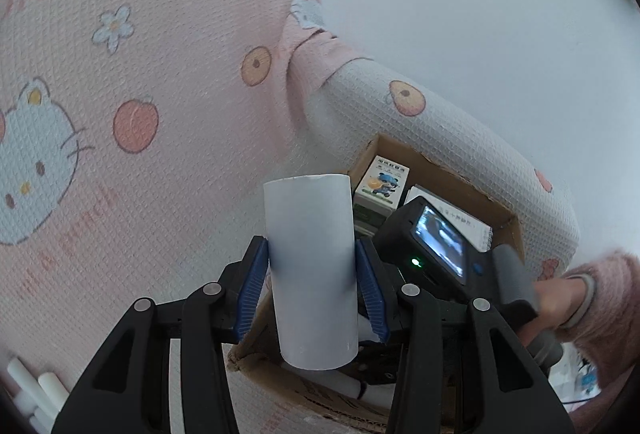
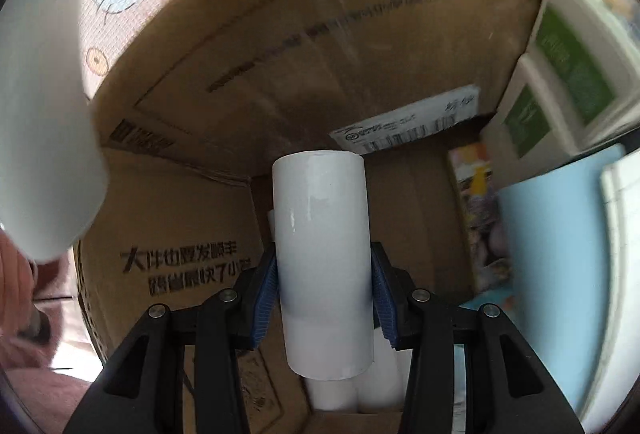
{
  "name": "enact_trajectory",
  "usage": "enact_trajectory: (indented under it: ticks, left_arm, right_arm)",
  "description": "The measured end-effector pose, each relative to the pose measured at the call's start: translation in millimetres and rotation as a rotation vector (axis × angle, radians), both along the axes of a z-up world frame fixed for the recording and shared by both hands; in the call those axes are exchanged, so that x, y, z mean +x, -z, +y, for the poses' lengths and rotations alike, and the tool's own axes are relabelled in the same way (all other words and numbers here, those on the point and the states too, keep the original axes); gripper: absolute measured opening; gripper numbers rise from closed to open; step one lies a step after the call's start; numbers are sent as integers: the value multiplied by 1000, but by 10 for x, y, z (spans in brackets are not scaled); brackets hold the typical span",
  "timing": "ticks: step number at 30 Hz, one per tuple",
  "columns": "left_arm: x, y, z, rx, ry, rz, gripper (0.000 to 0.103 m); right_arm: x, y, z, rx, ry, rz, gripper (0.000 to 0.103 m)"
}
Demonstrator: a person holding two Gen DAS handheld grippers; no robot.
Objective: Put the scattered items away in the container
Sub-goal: 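Carry the tube with the right gripper into the cardboard box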
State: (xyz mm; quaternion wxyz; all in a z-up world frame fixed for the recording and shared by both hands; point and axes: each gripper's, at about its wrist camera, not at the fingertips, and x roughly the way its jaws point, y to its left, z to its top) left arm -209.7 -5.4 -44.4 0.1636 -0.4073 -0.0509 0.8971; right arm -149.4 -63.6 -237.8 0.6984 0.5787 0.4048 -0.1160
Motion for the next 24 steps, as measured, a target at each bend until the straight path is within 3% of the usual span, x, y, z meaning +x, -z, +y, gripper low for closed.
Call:
enact_trajectory:
  ticks: [5, 11, 18, 24]
  left_arm:
    - [-19, -14, -44, -1, 7, 0, 49]
    - [-62, -18, -73, 33, 14, -14, 49]
    - [-88, 12, -194, 53, -26, -24, 49]
    - [-73, 65, -251, 61, -31, -39, 49]
  right_arm:
    - [72, 137, 3, 64, -63, 20, 41]
    - [257, 243, 83, 42, -213, 143, 41]
    - [341, 275, 128, -13, -261, 194, 41]
    - [292, 205, 181, -39, -303, 180, 41]
